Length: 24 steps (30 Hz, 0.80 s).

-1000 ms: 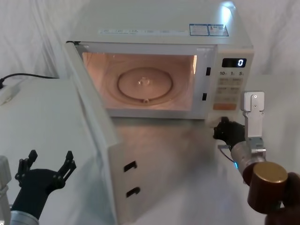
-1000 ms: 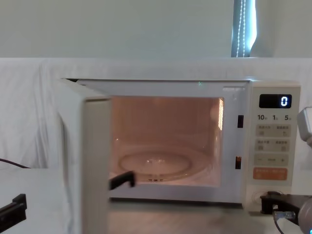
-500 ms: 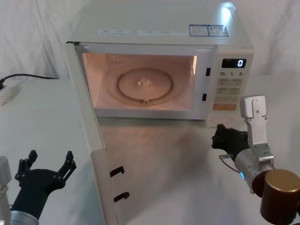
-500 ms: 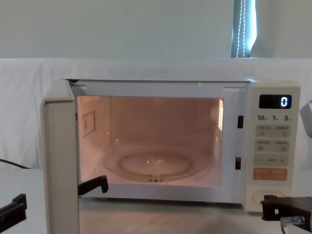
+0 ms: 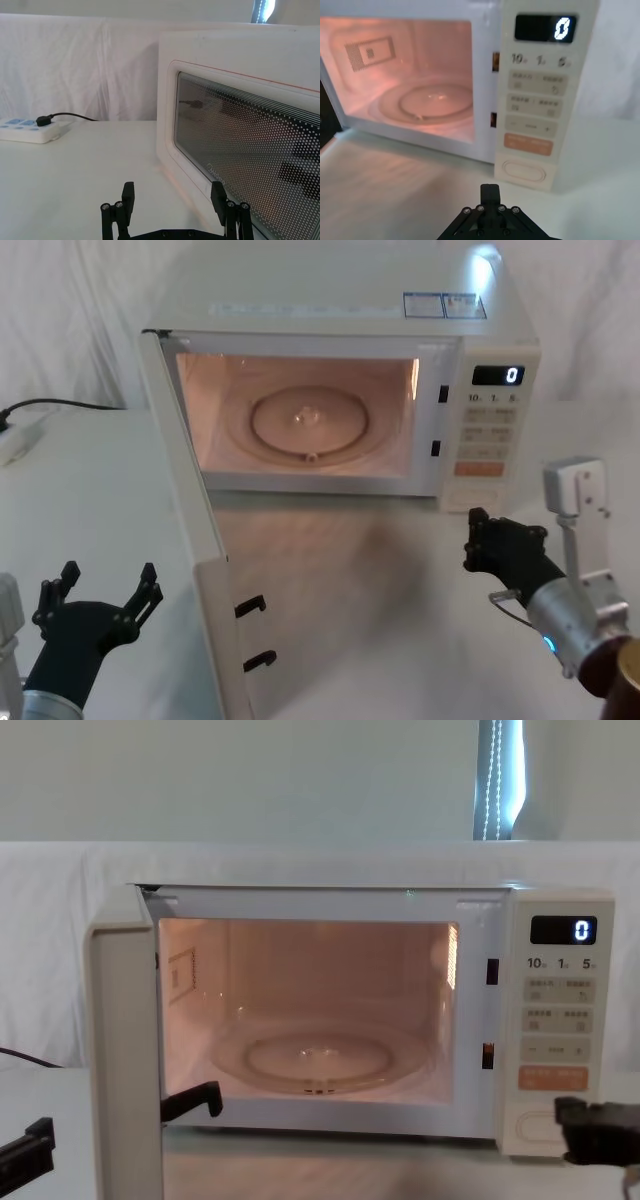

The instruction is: Press the button to open the microwave door with one hand; close the microwave door with the other hand.

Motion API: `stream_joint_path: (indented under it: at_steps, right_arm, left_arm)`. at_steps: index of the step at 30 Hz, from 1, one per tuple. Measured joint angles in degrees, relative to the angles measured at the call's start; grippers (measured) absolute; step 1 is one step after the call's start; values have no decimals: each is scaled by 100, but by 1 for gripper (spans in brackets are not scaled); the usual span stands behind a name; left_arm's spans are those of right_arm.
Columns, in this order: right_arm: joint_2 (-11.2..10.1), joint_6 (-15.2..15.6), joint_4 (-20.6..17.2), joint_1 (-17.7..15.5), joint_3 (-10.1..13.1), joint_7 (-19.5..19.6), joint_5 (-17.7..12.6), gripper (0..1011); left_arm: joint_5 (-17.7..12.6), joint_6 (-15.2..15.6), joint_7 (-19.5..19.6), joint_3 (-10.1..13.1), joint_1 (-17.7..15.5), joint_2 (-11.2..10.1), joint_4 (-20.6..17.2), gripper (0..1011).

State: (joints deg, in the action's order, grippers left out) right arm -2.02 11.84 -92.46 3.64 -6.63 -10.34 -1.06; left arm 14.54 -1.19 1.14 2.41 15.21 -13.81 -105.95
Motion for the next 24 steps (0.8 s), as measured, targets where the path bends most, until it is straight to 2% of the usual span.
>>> stream_joint_path:
  at_steps: [9,11,16,17,24]
  right_arm:
    - [-172,-552,-371,-439,194,56,-262,0]
    - [-216,-661,-409,-516,252,105,-325,33]
    - [-281,-834,-376,-607,401,252,-441,174]
    - [-288,-857,-362,-615,418,268,-454,174]
    - [-329,-1025,-281,-661,512,349,-537,405]
  left_arm:
    - [0,0,0,0,0,0,0,1001]
    - [0,0,0,0,0,0,0,1001]
    - [0,0,0,0,0,0,0,1001]
    - [0,0,0,0,0,0,0,1001]
    - [0,0,0,0,0,0,0,1001]
